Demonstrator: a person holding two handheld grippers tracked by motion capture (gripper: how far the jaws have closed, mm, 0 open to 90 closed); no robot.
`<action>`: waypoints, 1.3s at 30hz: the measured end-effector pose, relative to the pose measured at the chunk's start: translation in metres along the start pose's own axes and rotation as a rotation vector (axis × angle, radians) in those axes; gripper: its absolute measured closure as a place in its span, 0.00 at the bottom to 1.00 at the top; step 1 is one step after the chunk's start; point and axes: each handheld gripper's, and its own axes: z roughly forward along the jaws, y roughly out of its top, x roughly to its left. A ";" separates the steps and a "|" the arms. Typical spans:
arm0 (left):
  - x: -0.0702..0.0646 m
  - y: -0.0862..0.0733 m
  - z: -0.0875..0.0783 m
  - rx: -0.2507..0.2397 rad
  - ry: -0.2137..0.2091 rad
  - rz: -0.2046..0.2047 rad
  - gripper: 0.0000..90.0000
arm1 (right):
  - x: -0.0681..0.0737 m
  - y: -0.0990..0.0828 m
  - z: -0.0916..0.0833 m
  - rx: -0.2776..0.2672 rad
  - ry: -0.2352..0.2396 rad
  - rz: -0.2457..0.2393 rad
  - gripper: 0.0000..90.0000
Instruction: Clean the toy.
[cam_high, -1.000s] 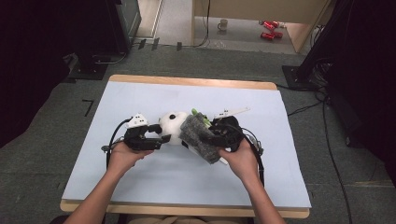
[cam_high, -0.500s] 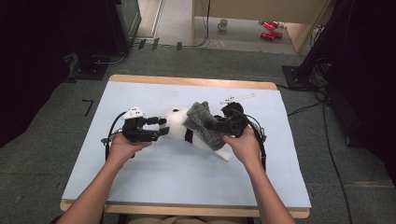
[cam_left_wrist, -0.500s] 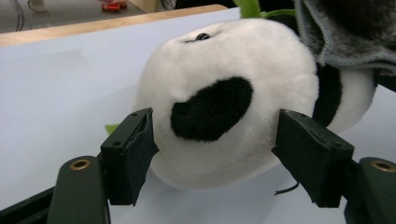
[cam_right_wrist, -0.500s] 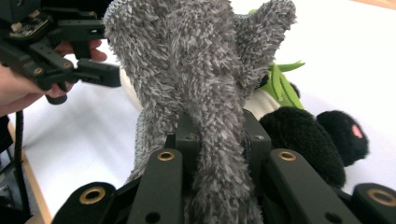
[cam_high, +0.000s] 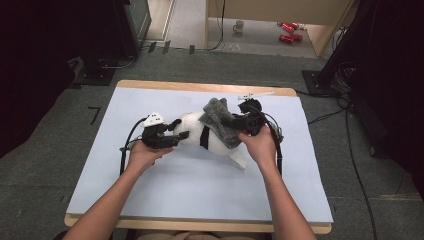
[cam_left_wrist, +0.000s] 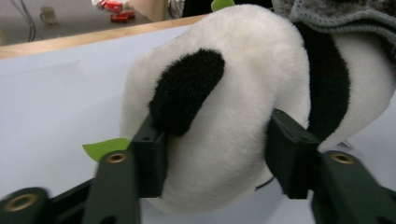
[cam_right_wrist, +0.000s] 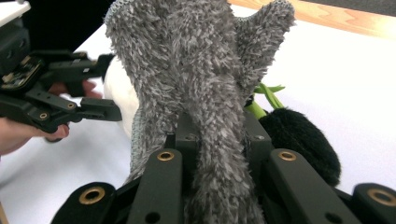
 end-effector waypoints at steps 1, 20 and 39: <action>-0.003 0.000 -0.002 0.008 0.008 -0.003 0.56 | 0.001 0.002 0.000 0.001 -0.001 0.005 0.83; -0.046 -0.006 -0.017 0.033 0.078 -0.016 0.61 | 0.063 0.029 0.029 -0.004 0.024 -0.056 0.83; -0.032 -0.014 -0.011 0.050 0.052 -0.061 0.61 | 0.052 0.002 0.046 0.060 -0.088 -0.033 0.83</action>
